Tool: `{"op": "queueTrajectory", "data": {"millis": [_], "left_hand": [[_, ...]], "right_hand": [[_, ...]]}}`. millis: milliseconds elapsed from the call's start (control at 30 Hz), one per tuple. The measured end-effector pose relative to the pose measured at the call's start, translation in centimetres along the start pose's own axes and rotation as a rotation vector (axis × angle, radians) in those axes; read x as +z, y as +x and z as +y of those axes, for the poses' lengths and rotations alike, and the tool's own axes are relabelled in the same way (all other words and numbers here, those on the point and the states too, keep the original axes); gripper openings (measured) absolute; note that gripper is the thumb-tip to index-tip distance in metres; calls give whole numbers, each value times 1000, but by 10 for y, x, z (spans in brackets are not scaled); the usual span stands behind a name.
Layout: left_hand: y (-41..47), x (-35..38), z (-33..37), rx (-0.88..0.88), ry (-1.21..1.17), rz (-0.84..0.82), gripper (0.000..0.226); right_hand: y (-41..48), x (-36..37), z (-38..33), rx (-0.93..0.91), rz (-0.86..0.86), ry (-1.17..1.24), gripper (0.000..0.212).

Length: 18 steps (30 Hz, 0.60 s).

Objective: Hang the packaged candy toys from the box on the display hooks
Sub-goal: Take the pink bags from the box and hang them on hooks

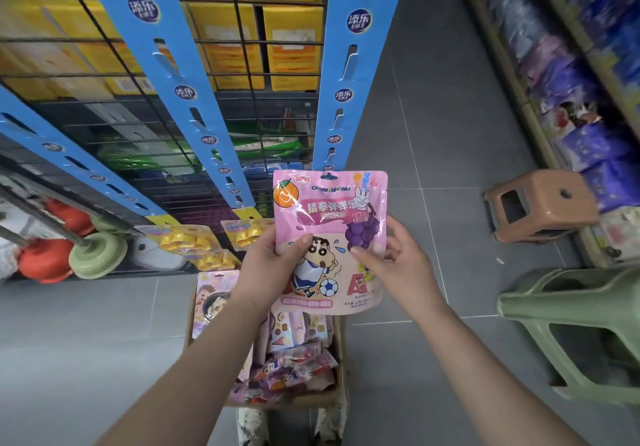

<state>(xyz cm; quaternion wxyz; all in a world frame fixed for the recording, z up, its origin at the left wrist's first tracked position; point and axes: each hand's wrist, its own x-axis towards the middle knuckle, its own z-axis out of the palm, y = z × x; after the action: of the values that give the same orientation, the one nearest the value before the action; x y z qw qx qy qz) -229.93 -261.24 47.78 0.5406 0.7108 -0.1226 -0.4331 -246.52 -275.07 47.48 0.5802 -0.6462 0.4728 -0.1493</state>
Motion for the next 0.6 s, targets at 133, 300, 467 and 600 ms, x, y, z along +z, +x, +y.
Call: {"op": "queueTrajectory", "data": {"millis": [133, 300, 467, 600], "left_hand": [[9, -1, -7, -20, 39, 15, 26], [15, -1, -16, -52, 59, 18, 24], [25, 1, -22, -105, 104, 17, 22], [34, 4, -19, -85, 324, 32, 25]], "right_hand": [[10, 2, 8, 7, -37, -5, 67], [14, 5, 17, 14, -53, -25, 60], [21, 5, 27, 57, -52, -120, 58], [31, 9, 30, 66, -40, -266, 60]]}}
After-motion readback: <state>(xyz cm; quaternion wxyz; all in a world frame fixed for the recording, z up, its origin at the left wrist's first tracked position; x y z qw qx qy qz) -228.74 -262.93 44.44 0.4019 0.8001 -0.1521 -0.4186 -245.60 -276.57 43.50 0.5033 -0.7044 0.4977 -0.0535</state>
